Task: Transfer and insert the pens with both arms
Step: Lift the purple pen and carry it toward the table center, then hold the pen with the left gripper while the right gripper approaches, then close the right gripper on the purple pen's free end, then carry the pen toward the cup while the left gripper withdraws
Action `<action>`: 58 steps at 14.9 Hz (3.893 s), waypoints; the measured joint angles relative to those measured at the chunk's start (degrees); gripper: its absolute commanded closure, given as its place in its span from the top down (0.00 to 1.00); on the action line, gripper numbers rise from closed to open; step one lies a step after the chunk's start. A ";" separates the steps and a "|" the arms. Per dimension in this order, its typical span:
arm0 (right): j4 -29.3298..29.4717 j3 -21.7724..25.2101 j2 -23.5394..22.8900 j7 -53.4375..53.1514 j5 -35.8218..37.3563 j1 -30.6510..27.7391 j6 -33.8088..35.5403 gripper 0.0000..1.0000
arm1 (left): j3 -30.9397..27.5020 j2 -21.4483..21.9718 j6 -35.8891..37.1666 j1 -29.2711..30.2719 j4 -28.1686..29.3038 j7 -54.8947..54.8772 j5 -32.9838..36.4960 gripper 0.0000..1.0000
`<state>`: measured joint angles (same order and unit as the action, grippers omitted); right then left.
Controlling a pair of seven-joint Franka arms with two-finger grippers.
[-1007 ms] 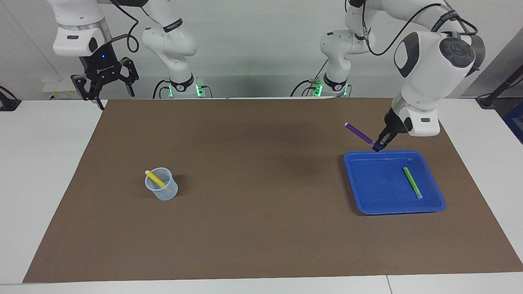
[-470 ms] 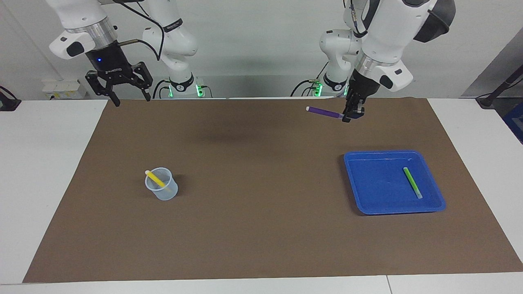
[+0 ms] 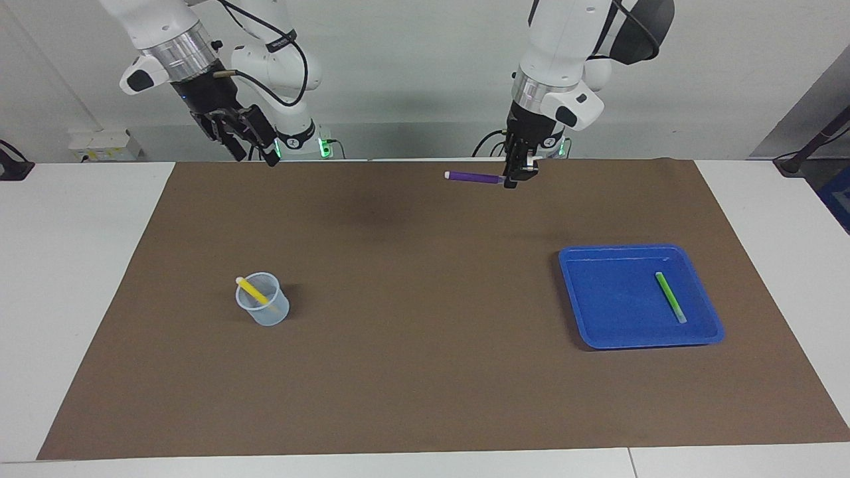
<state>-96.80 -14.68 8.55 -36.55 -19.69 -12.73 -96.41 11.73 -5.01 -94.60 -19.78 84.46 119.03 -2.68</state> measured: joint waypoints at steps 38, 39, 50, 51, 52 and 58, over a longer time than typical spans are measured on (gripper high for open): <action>0.22 -0.13 -5.05 -47.40 -5.77 16.08 -11.29 0.00 | -0.17 -0.26 -14.01 -13.78 1.32 26.56 6.15 0.00; 0.23 -0.13 -5.05 -47.40 -5.77 16.07 -11.29 0.00 | -0.17 -0.26 -14.06 -13.78 1.32 26.56 6.15 0.10; 0.27 0.39 -5.05 -47.26 -5.77 15.72 -11.29 0.00 | -0.09 -0.25 -14.11 -13.85 1.38 24.99 6.55 1.00; 0.27 0.40 -5.05 -47.11 -5.77 15.52 -11.28 0.00 | -0.10 -0.25 -14.05 -13.85 1.41 23.93 6.55 1.00; 0.27 0.44 -5.05 -46.41 -5.77 15.19 -11.02 0.00 | -0.14 -0.25 -13.97 -13.85 1.55 22.17 6.55 1.00; 0.28 1.08 -4.93 -29.66 -4.56 7.56 -0.83 0.00 | -1.27 0.18 -13.87 -11.91 4.91 8.09 6.55 1.00</action>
<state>-96.52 -13.60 3.62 -66.21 -24.25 -5.17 -97.24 10.46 -4.83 -108.47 -31.69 89.37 127.12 3.87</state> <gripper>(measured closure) 0.824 0.000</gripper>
